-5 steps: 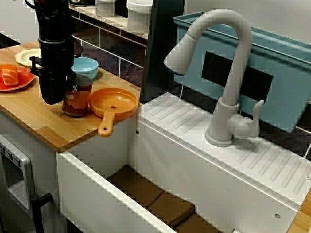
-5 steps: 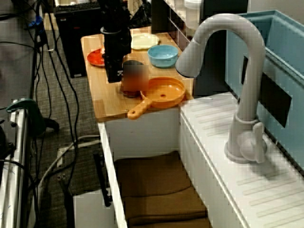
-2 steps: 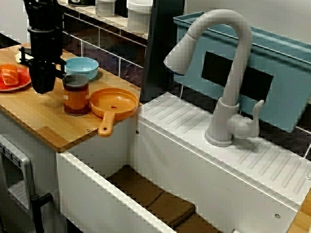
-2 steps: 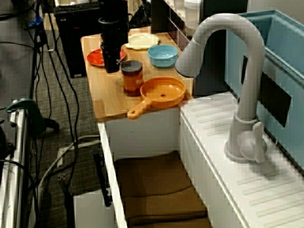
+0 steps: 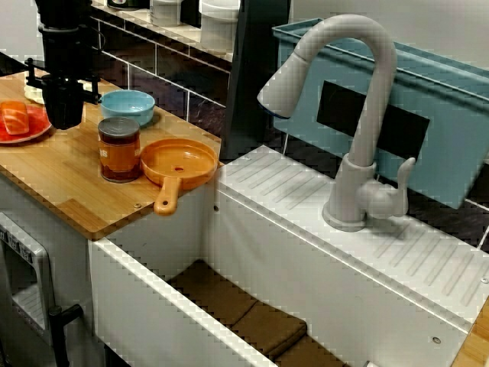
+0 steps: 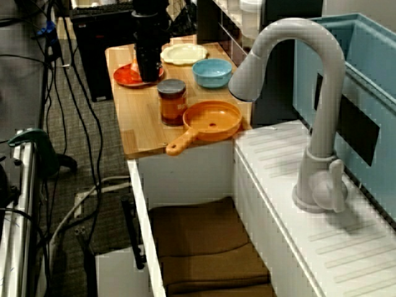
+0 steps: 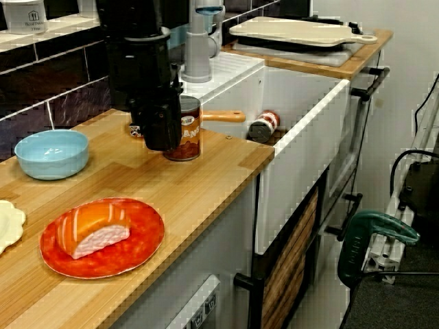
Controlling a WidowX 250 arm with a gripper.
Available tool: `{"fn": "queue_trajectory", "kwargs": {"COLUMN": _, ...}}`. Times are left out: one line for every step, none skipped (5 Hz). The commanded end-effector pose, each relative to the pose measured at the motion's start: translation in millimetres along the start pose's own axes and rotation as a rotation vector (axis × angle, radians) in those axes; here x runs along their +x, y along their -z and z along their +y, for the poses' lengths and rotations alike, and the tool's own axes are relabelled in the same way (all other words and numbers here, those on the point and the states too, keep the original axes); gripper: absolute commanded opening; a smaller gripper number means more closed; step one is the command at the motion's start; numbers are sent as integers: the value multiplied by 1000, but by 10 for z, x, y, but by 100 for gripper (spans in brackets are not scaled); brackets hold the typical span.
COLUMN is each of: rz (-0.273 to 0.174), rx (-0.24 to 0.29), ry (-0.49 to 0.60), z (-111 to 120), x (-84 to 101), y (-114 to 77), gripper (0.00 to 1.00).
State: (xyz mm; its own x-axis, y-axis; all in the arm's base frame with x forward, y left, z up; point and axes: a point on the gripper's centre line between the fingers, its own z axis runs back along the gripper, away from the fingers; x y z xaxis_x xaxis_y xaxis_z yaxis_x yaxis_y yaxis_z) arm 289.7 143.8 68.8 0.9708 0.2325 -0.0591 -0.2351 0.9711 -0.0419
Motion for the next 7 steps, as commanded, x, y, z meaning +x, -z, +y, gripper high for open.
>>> {"fn": "queue_trajectory", "kwargs": {"rz": -59, "rx": 12, "ry": -49, "z": 63, "x": 285, "y": -112, "gripper": 0}}
{"fn": "queue_trajectory", "kwargs": {"rz": -52, "rx": 28, "ry": -32, "z": -8, "x": 295, "y": -87, "gripper": 0}}
{"fn": "queue_trajectory", "kwargs": {"rz": -46, "rx": 7, "ry": -14, "z": -92, "x": 180, "y": -112, "gripper": 0}}
{"fn": "queue_trajectory", "kwargs": {"rz": -28, "rx": -4, "ry": 2, "z": -259, "x": 71, "y": -64, "gripper": 0}}
{"fn": "queue_trajectory", "kwargs": {"rz": -10, "rx": -9, "ry": 22, "z": -464, "x": -24, "y": -42, "gripper": 0}}
{"fn": "queue_trajectory", "kwargs": {"rz": -11, "rx": -56, "ry": 9, "z": -658, "x": -102, "y": -30, "gripper": 0}}
{"fn": "queue_trajectory", "kwargs": {"rz": 3, "rx": -95, "ry": 11, "z": -874, "x": -141, "y": -57, "gripper": 0}}
